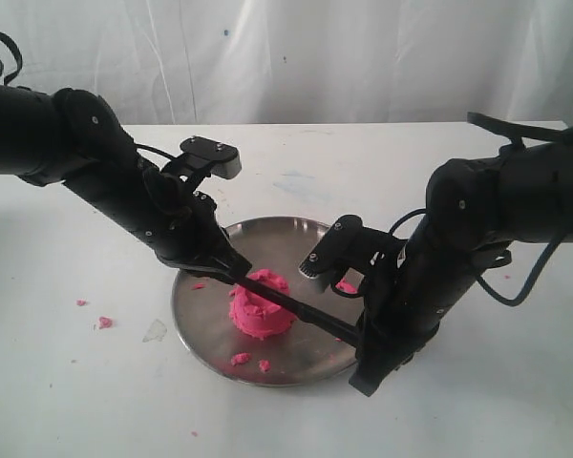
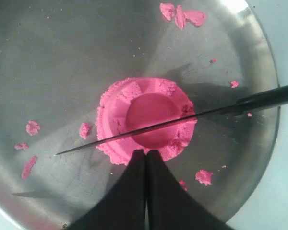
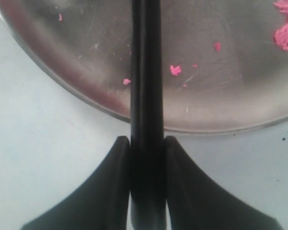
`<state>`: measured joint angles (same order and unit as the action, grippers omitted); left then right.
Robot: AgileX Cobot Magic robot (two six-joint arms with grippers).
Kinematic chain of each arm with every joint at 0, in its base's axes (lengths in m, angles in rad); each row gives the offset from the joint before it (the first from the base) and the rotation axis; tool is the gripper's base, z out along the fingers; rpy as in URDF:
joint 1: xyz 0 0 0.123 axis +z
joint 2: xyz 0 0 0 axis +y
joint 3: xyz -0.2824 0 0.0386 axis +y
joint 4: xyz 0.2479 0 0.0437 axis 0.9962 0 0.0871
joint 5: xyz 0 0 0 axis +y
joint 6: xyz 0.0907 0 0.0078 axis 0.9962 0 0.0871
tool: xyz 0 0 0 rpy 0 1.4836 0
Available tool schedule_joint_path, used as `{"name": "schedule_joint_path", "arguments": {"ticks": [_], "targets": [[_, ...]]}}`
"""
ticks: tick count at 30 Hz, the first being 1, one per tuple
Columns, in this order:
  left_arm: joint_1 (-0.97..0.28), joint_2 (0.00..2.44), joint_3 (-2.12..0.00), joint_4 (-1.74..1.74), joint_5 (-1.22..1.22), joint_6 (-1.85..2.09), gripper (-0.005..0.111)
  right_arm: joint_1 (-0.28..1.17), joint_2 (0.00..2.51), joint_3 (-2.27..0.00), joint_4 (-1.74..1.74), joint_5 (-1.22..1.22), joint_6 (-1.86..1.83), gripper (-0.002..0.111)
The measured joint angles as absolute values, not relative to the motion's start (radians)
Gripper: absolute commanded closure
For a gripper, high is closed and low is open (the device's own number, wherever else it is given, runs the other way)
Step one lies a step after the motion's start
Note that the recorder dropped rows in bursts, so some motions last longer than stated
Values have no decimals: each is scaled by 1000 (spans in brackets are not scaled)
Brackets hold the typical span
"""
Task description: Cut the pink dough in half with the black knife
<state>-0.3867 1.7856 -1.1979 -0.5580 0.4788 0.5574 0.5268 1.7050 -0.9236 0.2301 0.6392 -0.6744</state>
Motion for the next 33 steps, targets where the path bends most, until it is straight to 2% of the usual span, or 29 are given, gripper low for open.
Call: {"name": "schedule_joint_path", "arguments": {"ticks": [33], "targets": [[-387, 1803, -1198, -558, 364, 580, 107, 527, 1705, -924, 230, 641, -670, 108]]}}
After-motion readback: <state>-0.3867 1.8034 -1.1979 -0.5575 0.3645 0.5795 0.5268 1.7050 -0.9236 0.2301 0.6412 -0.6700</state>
